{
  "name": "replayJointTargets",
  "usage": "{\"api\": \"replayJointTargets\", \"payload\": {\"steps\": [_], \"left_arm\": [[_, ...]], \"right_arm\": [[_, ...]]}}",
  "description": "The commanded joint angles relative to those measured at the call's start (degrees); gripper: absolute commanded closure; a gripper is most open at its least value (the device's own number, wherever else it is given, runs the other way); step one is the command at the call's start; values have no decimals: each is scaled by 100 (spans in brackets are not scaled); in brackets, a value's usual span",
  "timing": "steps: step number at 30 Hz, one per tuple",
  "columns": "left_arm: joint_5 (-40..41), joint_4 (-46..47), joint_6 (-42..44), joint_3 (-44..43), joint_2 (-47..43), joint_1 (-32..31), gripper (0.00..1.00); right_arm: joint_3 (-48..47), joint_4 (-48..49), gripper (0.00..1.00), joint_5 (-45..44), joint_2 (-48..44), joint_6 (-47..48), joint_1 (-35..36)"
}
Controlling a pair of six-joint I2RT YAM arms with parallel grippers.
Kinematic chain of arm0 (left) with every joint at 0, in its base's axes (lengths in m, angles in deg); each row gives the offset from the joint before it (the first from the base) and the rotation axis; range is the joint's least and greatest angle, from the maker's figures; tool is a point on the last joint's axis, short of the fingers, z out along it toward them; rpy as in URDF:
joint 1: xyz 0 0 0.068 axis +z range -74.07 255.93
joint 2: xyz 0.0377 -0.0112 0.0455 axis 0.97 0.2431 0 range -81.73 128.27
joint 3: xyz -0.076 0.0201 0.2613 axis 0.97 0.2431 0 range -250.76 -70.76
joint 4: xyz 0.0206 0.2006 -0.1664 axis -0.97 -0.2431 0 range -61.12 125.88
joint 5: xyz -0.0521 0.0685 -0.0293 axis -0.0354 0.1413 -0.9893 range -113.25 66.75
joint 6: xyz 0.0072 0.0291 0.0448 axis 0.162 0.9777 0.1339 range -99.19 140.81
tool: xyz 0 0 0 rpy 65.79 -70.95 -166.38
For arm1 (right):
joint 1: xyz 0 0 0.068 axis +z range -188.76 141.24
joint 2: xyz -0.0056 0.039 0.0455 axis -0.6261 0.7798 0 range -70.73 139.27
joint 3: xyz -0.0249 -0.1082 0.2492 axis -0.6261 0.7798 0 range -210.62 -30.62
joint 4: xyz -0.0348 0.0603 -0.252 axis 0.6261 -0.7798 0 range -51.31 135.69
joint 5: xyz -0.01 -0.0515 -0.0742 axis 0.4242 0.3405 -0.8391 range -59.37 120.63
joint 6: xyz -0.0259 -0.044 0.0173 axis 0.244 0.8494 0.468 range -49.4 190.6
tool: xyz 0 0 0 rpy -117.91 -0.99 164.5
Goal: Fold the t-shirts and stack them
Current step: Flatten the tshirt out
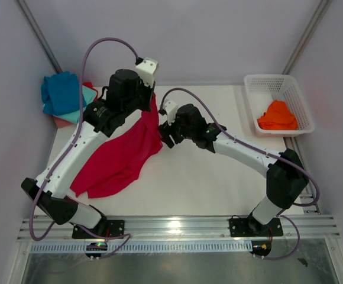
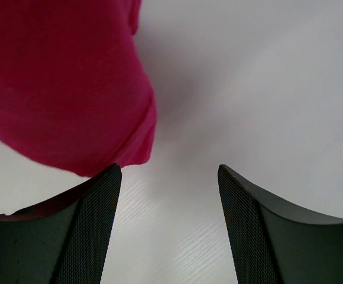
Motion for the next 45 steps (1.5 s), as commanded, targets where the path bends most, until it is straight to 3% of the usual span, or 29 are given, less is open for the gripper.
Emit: {"api": "replayJointTargets", "payload": {"steps": [1,8,17,32,36,37,38,45], "left_arm": [[78,278,-92,-223,-7,-9,100],[316,339,-4,-232,54,0,100],[211,287,-180,-451,256,61,100],[43,102,-321,-566,-16,88,100],[-36,76,-373,-522,-60,88,100],[-114,67,-382,-522,-69,96,100],[-159,41,-391,-522,-78,88,100],[-221,6,-391,-504,-157,97,100]], "right_arm": [[-309,-18,29,1285,-162,-244,20],[-152,-220,29,2554,-575,-16,20],[103,-71,29,2308,-752,108,11],[-151,43,30,2132,-49,152,20],[-283,43,51,2010,127,143,20],[-301,52,79,1965,162,143,11],[-318,43,96,1852,206,160,11],[-257,61,97,1746,198,275,20]]}}
